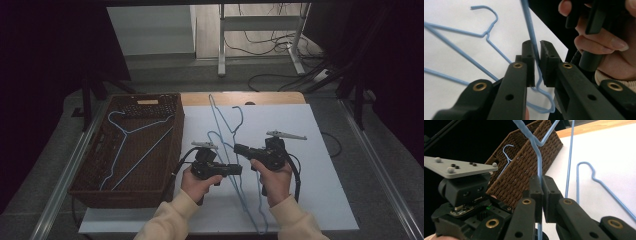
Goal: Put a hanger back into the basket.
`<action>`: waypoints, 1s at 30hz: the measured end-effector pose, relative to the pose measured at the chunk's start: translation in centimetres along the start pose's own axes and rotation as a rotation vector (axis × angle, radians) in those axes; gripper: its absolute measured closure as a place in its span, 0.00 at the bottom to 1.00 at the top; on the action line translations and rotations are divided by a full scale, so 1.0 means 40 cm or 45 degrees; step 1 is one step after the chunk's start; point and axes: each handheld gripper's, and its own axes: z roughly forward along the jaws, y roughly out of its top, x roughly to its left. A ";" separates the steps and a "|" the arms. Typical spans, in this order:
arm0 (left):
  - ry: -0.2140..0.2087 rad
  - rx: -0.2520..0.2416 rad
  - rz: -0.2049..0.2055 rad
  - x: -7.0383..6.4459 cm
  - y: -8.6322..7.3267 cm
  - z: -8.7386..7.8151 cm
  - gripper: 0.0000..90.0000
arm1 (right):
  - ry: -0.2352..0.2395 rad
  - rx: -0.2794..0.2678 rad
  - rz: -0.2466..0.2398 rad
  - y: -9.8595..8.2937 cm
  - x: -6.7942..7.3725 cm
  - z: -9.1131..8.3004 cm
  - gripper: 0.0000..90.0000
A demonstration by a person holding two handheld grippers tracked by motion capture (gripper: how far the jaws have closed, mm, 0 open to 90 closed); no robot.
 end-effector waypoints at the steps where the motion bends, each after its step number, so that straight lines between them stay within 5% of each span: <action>1: 0.001 0.001 -0.007 0.001 0.001 -0.003 0.93 | 0.005 -0.001 -0.001 0.001 0.001 -0.002 0.97; 10: 0.014 0.023 -0.013 -0.006 0.006 -0.033 0.97 | 0.070 -0.035 -0.054 0.013 0.009 -0.014 0.92; 19: 0.007 0.028 0.001 -0.019 0.007 -0.067 0.97 | 0.124 -0.079 -0.161 0.032 0.018 -0.063 0.62; 23: 0.012 0.038 0.004 -0.025 0.010 -0.098 0.97 | 0.125 -0.076 -0.207 0.018 -0.015 -0.110 0.51; 30: -0.007 0.011 0.019 -0.040 0.027 -0.178 0.97 | 0.080 -0.089 -0.200 -0.002 -0.076 -0.161 0.49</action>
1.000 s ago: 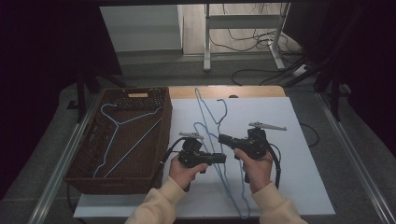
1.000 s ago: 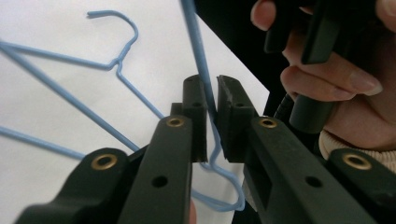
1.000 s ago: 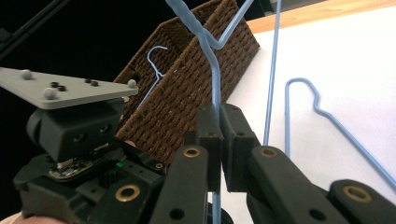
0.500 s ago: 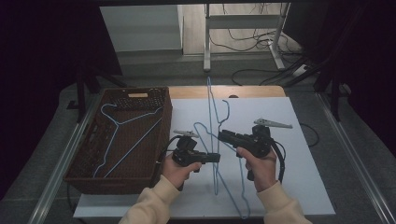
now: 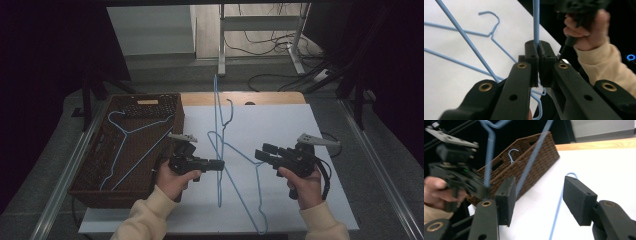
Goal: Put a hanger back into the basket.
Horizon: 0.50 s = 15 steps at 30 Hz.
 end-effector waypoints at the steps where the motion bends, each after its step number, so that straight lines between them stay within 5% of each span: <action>1: -0.002 0.001 0.000 -0.002 0.002 -0.009 0.97 | -0.008 0.003 0.012 -0.003 -0.007 -0.007 0.49; 15: -0.022 0.007 0.024 -0.009 0.019 -0.140 0.97 | -0.067 0.048 0.048 -0.035 -0.055 -0.024 0.49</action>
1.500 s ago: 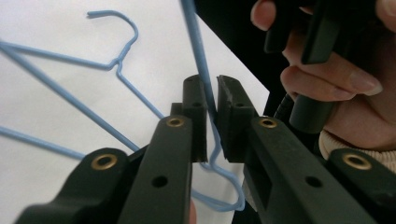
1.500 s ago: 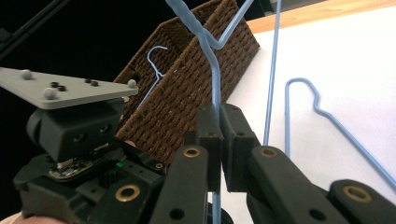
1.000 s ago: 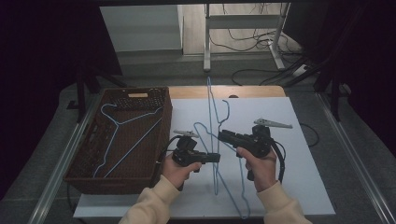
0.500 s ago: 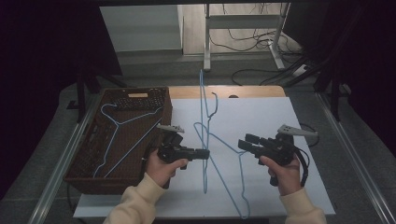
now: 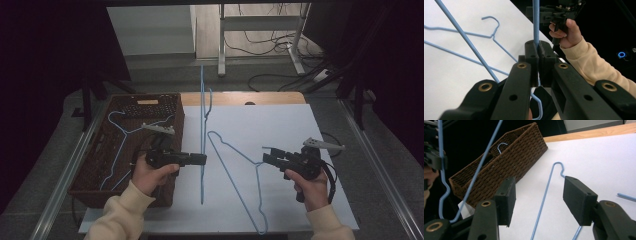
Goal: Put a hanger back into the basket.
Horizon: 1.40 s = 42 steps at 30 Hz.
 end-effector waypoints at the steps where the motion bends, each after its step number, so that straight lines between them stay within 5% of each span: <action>1: -0.001 -0.007 -0.005 0.001 0.002 -0.009 0.97 | -0.004 0.003 -0.003 -0.001 -0.001 0.001 0.49; 16: 0.004 -0.030 -0.030 0.025 0.009 -0.109 0.97 | -0.030 0.030 0.006 -0.009 -0.009 0.008 0.49; 25: 0.051 -0.070 -0.027 0.038 0.012 -0.211 0.97 | -0.036 0.027 0.005 -0.009 -0.011 0.007 0.49; 34: 0.075 -0.068 -0.058 0.088 -0.011 -0.293 0.97 | -0.045 0.032 0.011 -0.011 -0.012 0.011 0.49; 42: 0.090 -0.023 -0.074 0.140 -0.028 -0.310 0.97 | -0.049 0.034 0.011 -0.012 -0.012 0.013 0.49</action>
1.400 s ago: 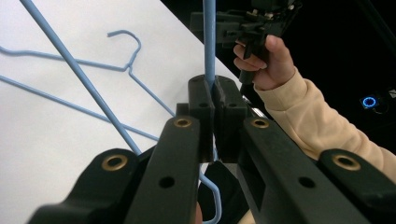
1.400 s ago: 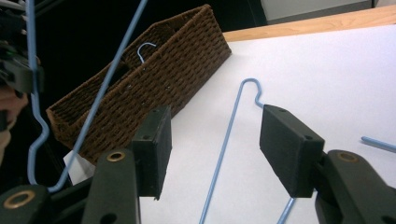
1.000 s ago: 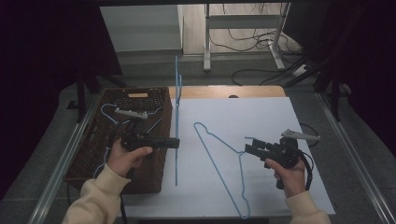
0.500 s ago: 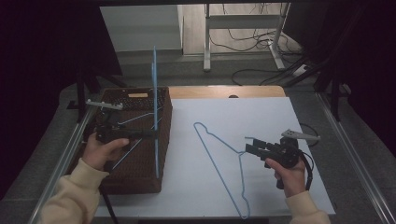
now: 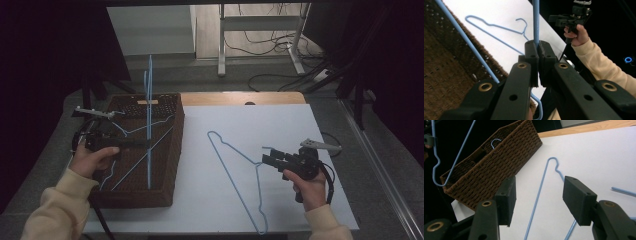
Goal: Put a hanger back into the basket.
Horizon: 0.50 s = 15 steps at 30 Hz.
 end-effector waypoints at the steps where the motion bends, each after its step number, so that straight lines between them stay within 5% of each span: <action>1: 0.003 0.004 -0.004 0.007 -0.001 0.000 0.97 | -0.001 0.001 0.002 0.000 0.000 0.000 0.49; 15: 0.026 0.078 -0.006 0.049 -0.008 -0.003 0.97 | -0.006 0.005 -0.001 -0.001 -0.001 0.000 0.49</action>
